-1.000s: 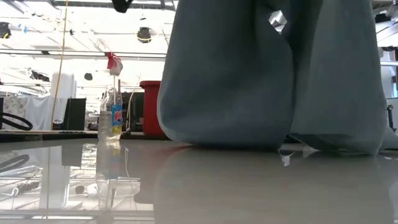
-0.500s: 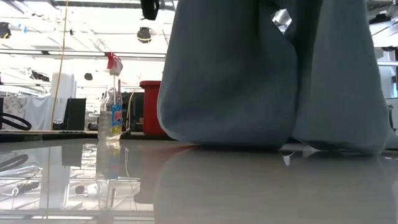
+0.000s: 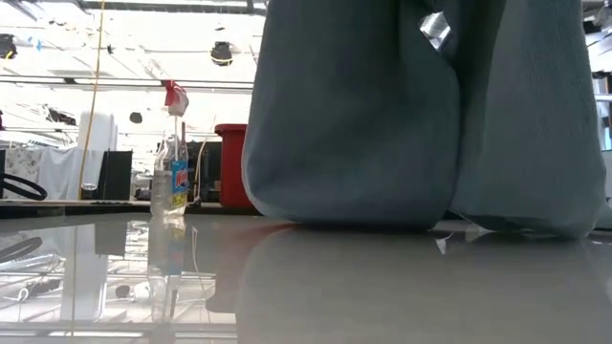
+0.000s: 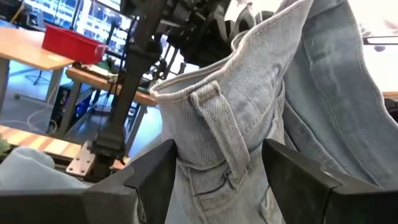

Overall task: Fold Laundry from Bin
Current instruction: Fold the blue pants from the red laundry bin

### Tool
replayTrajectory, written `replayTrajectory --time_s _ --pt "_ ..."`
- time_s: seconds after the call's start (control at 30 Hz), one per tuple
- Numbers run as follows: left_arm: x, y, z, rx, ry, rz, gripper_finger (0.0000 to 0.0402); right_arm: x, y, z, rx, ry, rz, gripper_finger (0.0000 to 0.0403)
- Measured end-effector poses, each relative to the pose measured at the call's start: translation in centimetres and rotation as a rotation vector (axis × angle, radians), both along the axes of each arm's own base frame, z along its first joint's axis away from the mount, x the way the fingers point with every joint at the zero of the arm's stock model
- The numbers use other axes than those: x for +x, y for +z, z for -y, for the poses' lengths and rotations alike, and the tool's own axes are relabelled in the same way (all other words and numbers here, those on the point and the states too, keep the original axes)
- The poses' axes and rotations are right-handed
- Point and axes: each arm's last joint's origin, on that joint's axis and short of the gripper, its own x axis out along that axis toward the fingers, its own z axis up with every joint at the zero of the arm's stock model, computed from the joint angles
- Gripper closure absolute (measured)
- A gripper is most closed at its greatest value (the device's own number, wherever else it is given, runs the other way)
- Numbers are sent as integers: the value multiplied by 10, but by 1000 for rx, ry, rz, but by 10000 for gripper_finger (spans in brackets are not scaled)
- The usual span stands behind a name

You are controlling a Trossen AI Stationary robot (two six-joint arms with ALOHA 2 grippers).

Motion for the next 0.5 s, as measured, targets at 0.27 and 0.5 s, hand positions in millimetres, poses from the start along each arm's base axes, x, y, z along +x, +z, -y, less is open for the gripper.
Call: replayTrajectory --time_s 0.27,0.5 --pt "0 2 1 18 25 30 245 0 0 0 5 -3 -4 360" --pt "-3 5 17 87 165 63 391 5 12 10 50 -139 53 358"
